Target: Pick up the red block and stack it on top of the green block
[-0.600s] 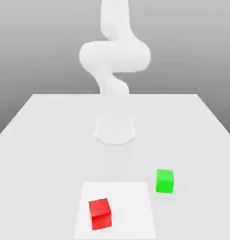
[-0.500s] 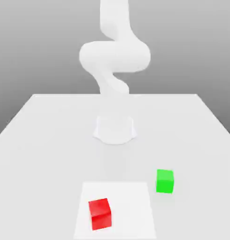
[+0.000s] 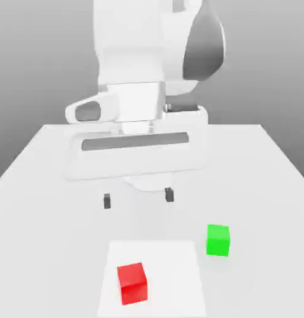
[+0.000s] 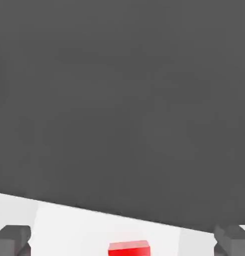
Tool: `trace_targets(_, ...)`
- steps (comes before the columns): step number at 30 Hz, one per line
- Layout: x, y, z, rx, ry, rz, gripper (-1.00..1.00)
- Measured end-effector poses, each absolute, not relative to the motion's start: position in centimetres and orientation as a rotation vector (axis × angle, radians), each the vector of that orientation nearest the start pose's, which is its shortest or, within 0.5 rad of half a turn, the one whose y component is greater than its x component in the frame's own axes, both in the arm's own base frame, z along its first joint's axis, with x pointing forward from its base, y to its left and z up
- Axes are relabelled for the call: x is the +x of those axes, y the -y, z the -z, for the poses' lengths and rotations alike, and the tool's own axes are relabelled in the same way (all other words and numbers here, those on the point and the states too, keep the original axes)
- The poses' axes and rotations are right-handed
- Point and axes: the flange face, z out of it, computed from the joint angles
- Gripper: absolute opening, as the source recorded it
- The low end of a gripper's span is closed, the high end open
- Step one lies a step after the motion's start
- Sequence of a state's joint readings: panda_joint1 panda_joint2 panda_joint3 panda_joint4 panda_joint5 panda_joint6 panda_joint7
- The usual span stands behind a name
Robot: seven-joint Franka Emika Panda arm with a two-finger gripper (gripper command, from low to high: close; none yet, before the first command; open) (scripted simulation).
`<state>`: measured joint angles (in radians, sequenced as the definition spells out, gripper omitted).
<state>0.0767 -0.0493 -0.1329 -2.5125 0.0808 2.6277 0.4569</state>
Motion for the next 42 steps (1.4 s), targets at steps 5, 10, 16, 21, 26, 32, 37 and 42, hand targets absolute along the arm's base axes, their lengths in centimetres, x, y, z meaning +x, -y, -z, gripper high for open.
trace_targets(5, 45.3, 3.7, -22.2, -3.019, -0.824, 0.034, 0.0)
trace_targets(10, 44.9, 3.9, -15.8, -3.035, -0.812, 0.002, 0.0)
trace_targets(16, 44.8, 3.9, -14.9, -3.036, -0.813, -0.001, -1.0)
trace_targets(21, 44.9, 3.9, -17.8, -3.036, -0.811, 0.0, -1.0)
trace_targets(26, 42.8, -1.8, -21.9, -3.095, -0.488, -0.008, -1.0)
trace_targets(32, 35.0, -12.2, -24.1, -3.116, 0.322, -0.009, -1.0)
trace_targets(37, 31.1, -15.4, -22.6, -3.068, 0.668, -0.003, -1.0)
trace_targets(42, 30.8, -15.4, -18.4, -3.067, 0.681, -0.002, 1.0)
